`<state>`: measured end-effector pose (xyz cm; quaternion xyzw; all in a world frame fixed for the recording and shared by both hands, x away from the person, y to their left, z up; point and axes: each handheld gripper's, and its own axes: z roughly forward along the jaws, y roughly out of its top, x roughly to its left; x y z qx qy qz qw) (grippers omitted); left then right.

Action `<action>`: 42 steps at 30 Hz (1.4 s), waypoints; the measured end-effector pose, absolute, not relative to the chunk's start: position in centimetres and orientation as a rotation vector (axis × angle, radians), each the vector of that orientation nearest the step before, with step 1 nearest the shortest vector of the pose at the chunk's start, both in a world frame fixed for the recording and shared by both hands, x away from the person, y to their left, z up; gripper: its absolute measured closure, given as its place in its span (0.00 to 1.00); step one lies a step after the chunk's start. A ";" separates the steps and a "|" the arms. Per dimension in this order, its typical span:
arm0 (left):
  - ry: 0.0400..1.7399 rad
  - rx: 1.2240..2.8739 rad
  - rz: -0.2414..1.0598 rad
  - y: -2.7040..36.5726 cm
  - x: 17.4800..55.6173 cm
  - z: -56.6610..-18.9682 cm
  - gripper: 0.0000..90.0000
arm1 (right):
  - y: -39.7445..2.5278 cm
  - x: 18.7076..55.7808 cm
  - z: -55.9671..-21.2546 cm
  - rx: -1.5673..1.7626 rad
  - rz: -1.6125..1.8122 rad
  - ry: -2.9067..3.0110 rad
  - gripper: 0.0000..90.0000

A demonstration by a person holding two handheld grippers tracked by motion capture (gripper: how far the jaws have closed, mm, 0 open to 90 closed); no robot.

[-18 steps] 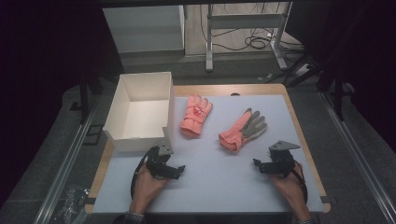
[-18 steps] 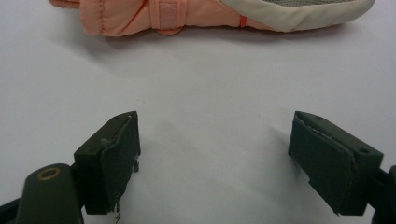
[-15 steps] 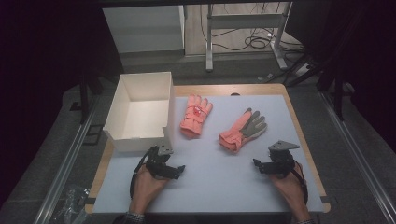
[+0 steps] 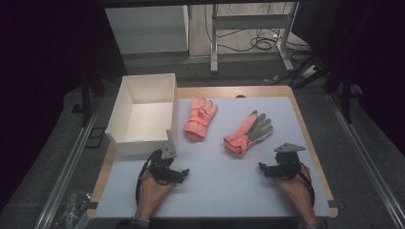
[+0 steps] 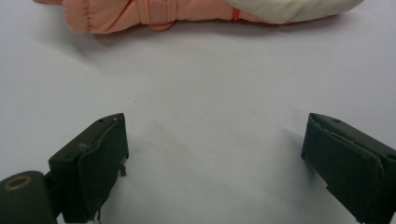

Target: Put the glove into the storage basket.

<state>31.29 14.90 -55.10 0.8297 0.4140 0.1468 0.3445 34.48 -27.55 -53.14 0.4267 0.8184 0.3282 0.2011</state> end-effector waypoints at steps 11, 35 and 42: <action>1.071 2.161 0.384 14.9 31.3 -55.1 0.02 | -27.5 34.4 -52.8 1.235 0.917 2.274 0.13; 1.071 2.161 0.384 14.9 31.3 -55.1 0.02 | -26.2 38.4 -49.4 1.221 1.003 2.298 0.36; 1.070 2.161 0.384 14.9 31.3 -55.1 0.02 | -25.7 39.2 -49.4 1.218 0.992 2.288 0.36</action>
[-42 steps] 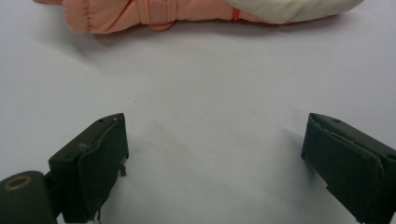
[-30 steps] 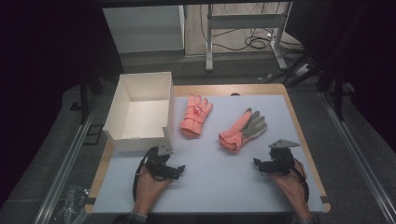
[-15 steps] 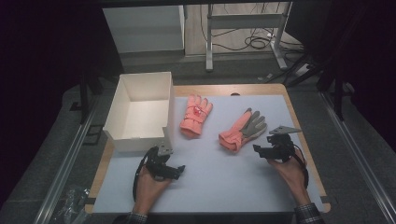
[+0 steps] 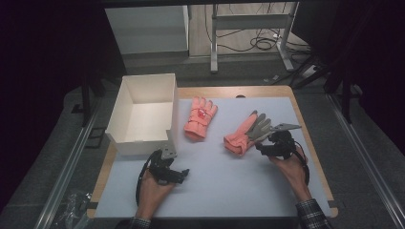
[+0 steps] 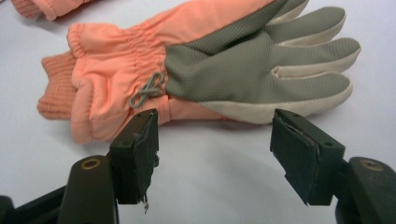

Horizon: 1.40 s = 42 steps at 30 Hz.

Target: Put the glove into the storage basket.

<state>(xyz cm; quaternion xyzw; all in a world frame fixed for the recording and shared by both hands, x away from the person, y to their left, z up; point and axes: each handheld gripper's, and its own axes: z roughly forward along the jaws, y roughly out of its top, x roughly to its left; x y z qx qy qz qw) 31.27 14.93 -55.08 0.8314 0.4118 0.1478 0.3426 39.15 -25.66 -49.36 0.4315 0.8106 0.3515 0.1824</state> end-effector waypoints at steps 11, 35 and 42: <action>1.071 2.161 0.384 14.9 31.3 -55.1 0.02 | -25.1 40.9 -47.9 1.216 1.029 2.285 0.54; 1.070 2.159 0.386 14.9 31.3 -55.1 0.02 | -22.5 45.0 -50.1 1.291 0.813 2.250 0.90; 1.071 2.158 0.385 14.9 31.3 -55.1 0.02 | -23.0 44.7 -49.4 1.282 0.860 2.278 0.96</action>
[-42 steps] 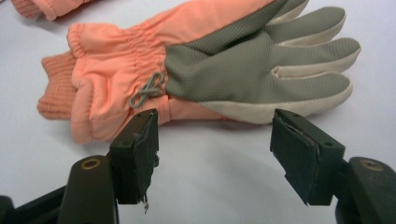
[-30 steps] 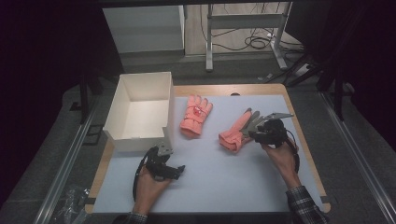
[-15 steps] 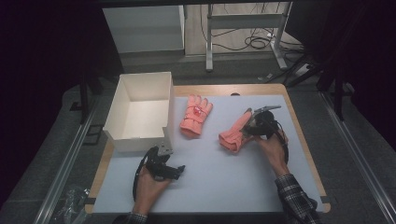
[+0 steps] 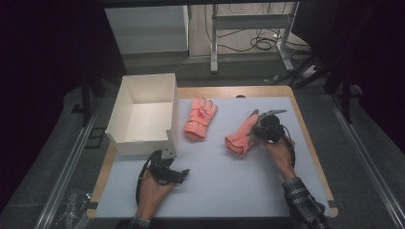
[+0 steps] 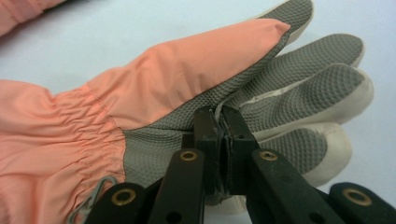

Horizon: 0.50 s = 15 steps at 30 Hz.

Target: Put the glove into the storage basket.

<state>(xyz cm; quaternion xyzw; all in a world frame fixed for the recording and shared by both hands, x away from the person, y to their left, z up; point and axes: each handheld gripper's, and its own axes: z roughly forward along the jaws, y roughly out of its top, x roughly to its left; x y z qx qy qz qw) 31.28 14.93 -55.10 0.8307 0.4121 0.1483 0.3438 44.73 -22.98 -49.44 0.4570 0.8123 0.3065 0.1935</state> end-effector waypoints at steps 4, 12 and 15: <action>1.071 2.158 0.385 14.9 31.3 -55.1 0.02 | -23.6 44.3 -48.9 1.283 0.902 2.296 0.96; 1.070 2.159 0.385 14.9 31.3 -55.1 0.02 | -24.4 43.1 -47.5 1.241 0.986 2.336 0.97; 1.070 2.160 0.386 14.9 31.3 -55.1 0.02 | -24.5 42.6 -47.0 1.219 1.028 2.355 0.97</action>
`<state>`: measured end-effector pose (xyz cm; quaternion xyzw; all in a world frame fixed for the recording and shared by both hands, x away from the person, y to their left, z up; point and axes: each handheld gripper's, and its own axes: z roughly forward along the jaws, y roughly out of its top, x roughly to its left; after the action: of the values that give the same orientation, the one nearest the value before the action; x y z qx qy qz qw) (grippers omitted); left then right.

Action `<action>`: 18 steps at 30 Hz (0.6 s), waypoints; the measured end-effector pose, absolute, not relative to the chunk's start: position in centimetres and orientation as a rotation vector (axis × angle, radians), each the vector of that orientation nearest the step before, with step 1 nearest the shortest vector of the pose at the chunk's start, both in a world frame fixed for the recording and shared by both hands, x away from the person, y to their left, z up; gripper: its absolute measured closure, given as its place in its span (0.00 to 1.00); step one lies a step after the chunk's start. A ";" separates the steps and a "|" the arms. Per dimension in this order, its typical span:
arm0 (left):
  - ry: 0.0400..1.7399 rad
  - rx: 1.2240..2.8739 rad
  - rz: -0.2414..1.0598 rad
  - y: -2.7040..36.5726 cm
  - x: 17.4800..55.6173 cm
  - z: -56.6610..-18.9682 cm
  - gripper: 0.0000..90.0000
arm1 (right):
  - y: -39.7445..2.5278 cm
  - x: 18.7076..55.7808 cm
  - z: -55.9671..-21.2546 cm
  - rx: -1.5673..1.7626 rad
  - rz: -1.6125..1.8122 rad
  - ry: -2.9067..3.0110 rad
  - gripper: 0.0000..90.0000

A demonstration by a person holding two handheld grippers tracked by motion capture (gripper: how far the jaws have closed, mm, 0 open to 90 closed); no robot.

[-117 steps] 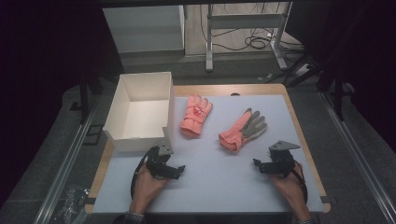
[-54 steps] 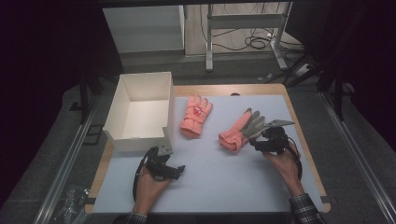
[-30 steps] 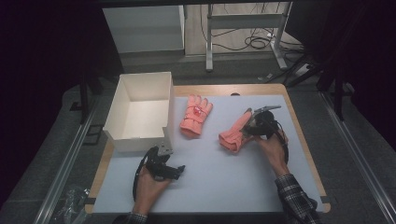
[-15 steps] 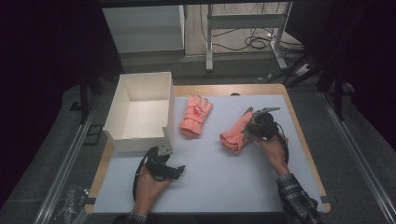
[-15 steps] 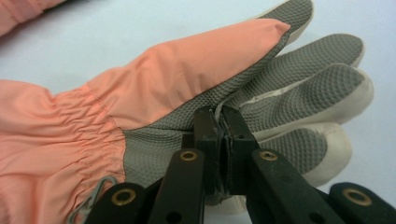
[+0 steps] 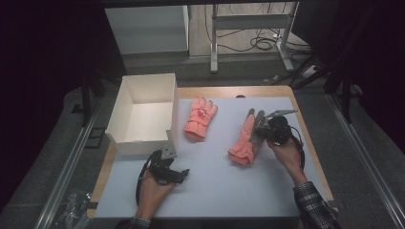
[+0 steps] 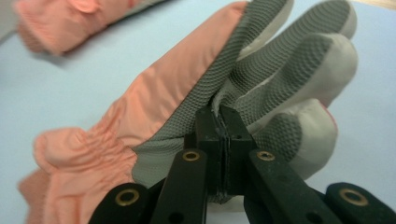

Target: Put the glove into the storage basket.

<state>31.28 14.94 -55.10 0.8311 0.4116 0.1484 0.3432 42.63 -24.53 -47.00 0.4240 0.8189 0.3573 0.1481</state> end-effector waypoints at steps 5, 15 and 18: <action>1.069 2.160 0.385 14.9 31.3 -55.1 0.02 | -24.5 41.7 -46.2 1.182 1.086 2.393 0.98; 1.069 2.161 0.386 14.9 31.3 -55.1 0.02 | -23.5 40.0 -45.4 1.101 1.210 2.515 0.98; 1.069 2.160 0.386 14.9 31.3 -55.1 0.02 | -23.0 39.7 -45.5 1.080 1.221 2.550 0.98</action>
<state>31.28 14.94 -55.10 0.8312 0.4114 0.1484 0.3433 39.67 -22.97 -45.50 0.3563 0.8412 0.4026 0.0574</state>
